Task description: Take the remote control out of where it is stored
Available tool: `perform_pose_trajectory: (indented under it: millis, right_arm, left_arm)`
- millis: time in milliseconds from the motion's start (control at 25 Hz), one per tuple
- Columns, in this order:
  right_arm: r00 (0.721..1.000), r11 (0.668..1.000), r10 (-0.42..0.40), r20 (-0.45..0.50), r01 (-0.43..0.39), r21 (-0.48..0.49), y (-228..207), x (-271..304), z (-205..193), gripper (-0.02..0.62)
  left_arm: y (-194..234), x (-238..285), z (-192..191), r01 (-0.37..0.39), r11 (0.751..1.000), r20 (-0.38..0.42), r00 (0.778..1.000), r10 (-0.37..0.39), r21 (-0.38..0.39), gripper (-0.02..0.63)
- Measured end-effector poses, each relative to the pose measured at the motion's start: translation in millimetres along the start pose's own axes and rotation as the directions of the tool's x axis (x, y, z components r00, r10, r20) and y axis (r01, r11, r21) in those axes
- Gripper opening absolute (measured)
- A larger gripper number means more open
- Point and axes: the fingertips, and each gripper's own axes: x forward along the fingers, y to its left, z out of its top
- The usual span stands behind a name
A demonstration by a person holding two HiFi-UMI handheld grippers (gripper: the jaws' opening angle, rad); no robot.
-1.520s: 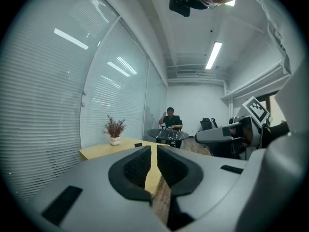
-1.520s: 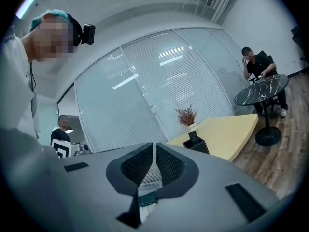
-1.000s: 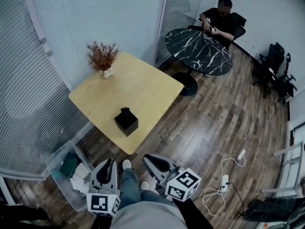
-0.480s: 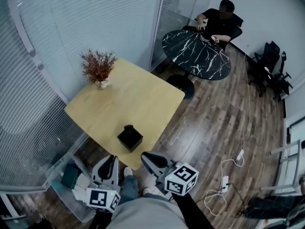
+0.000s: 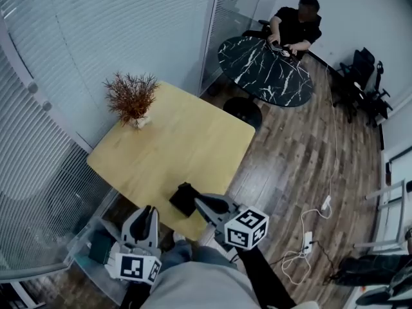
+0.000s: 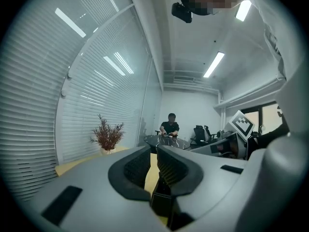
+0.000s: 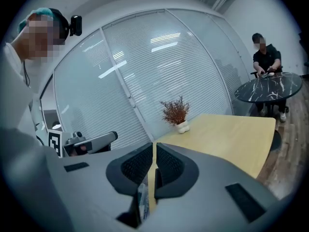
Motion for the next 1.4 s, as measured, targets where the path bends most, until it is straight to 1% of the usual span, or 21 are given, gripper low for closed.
perform_pose_trajectory:
  millis: [120,320,560,680,880,1160,1400]
  right_arm:
    - [1.0,1.0,0.008,-0.008,-0.008,-0.018,-5.7,6.0,0.8,0.006]
    - [1.0,0.999,0.019,0.0,-0.019,-0.033,-19.7,9.8,7.0,0.007]
    - [0.996,0.995,0.077,-0.038,-0.079,-0.061,-28.8,12.5,13.8,0.014]
    - [0.991,0.991,0.11,-0.075,-0.115,-0.074,-32.5,19.7,13.3,0.063]
    - [0.982,0.983,0.127,-0.143,-0.145,-0.117,-43.5,31.9,6.4,0.097]
    - [0.96,0.971,0.154,-0.233,-0.191,-0.144,-52.0,47.4,-9.6,0.109]
    - [0.934,0.96,0.184,-0.305,-0.238,-0.15,-52.1,57.4,-22.2,0.109]
  left_arm:
    - [9.0,6.0,-4.5,-0.007,1.0,-0.021,1.0,0.007,-0.009,0.048]
    - [11.0,12.3,-11.7,-0.014,1.0,-0.048,0.999,0.013,-0.023,0.048]
    - [8.9,17.3,-13.5,-0.057,0.997,-0.058,0.997,0.055,-0.042,0.048]
    - [9.6,18.2,-12.8,-0.085,0.995,-0.059,0.995,0.083,-0.049,0.048]
    - [9.0,19.9,-13.2,-0.121,0.992,-0.06,0.991,0.118,-0.043,0.048]
    - [11.7,20.7,-13.2,-0.163,0.986,-0.058,0.985,0.16,-0.035,0.048]
    - [16.5,18.5,-12.3,-0.19,0.981,-0.058,0.981,0.188,-0.032,0.048]
